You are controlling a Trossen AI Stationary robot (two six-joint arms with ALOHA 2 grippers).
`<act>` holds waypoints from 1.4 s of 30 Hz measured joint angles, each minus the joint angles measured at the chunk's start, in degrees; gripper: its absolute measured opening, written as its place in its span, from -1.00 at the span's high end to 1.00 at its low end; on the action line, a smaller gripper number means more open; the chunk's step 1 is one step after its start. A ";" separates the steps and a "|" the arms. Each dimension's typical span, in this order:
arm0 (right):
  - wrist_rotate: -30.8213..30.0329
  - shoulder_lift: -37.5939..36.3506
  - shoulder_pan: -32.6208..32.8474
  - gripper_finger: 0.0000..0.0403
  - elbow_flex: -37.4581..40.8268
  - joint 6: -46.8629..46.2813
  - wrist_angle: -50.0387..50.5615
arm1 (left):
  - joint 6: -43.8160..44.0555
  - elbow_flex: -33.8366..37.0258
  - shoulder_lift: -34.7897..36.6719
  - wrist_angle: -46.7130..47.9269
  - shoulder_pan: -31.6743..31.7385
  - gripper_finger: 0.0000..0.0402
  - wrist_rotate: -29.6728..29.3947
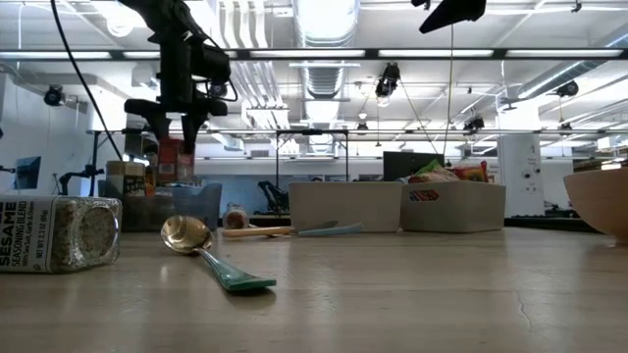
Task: Pick & Place Food Item
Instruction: Put the red seasoning can into the black bin
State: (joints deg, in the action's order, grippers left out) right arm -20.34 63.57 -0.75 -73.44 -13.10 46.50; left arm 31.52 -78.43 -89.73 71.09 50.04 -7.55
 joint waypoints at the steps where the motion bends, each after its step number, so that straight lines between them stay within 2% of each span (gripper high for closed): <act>1: 0.00 0.00 0.01 -0.98 0.14 -0.03 -0.10 | 1.43 0.02 0.00 0.13 0.00 -0.03 0.00; 12: 1.35 0.00 0.01 -0.98 2.23 -1.91 -0.53 | 12.93 0.36 -0.02 -0.34 0.79 -0.03 -0.90; 17: 1.33 0.02 0.01 -0.98 2.55 -2.36 -1.15 | 16.35 3.67 0.08 -3.07 0.79 -0.03 -0.98; 27: 1.33 -0.07 0.04 -0.98 2.55 -0.46 -4.80 | 17.30 10.29 -0.15 -5.82 0.79 -0.03 2.61; 42: 1.73 -0.07 0.01 -0.98 2.55 0.23 -4.84 | 17.60 10.68 -0.11 -7.70 2.99 -0.03 2.41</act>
State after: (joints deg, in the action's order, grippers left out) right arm -18.61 63.51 -0.73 -70.89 -12.88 41.66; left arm 49.12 -67.75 -89.84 63.39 53.04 -5.14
